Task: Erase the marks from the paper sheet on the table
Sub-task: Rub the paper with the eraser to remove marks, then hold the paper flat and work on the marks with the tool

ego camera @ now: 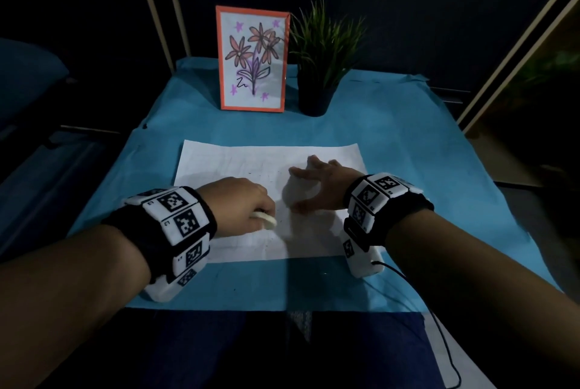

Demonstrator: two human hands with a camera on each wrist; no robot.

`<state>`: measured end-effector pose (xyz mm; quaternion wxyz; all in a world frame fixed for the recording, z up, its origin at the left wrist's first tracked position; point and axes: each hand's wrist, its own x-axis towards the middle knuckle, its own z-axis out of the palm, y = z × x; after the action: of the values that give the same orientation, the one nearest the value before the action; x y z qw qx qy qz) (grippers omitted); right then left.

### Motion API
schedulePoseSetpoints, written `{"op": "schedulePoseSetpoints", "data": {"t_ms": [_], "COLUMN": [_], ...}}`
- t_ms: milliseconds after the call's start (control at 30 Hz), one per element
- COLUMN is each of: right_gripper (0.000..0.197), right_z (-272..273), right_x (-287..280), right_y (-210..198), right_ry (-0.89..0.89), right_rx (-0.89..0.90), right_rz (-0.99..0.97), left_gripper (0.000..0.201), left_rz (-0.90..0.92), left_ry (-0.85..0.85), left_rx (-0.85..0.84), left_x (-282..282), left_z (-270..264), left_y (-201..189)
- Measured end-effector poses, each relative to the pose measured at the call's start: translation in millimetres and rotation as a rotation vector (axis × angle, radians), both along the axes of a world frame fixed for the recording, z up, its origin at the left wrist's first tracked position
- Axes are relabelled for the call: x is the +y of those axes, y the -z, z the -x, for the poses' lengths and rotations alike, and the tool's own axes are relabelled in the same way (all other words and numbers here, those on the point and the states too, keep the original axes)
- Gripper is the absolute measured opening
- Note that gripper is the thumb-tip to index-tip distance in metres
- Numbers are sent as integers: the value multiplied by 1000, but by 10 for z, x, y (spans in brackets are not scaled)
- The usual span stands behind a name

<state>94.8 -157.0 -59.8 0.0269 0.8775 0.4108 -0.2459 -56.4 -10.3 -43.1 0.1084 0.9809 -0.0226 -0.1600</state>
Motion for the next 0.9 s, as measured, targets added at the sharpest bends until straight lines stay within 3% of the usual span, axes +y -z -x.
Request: {"op": "schedulePoseSetpoints", "data": {"t_ms": [167,267,433,533,633,833,900], "right_gripper": [85,80,30,29,29,13,17], "right_z": [13,78,152,270,447,509,486], "right_x": [-13,-30,-103,-109,-67,-83,-140], "right_y": [-5,-58,-211,-281,-299,-191,-159], "right_ry": [14,103,45,7,2,109,128], "right_rx": [5,29,-79,-58,107,113,87], "right_rz": [-40,-167,-185,-361,-558,-663,-619], "left_gripper": [18,17,12,16,27,25,33], "left_rz": [-16,28,358,487,496,509,333], "left_ry": [37,19,-320,-400,-376,-348,-318], "left_rx": [14,75,-169,-257,-302,-277,-175], "left_x": [-19,55,261,219,144,84,151], "left_z": [13,35,35,36,10,33,60], "left_y": [16,-28,-22,-62,-75,-67,-55]}}
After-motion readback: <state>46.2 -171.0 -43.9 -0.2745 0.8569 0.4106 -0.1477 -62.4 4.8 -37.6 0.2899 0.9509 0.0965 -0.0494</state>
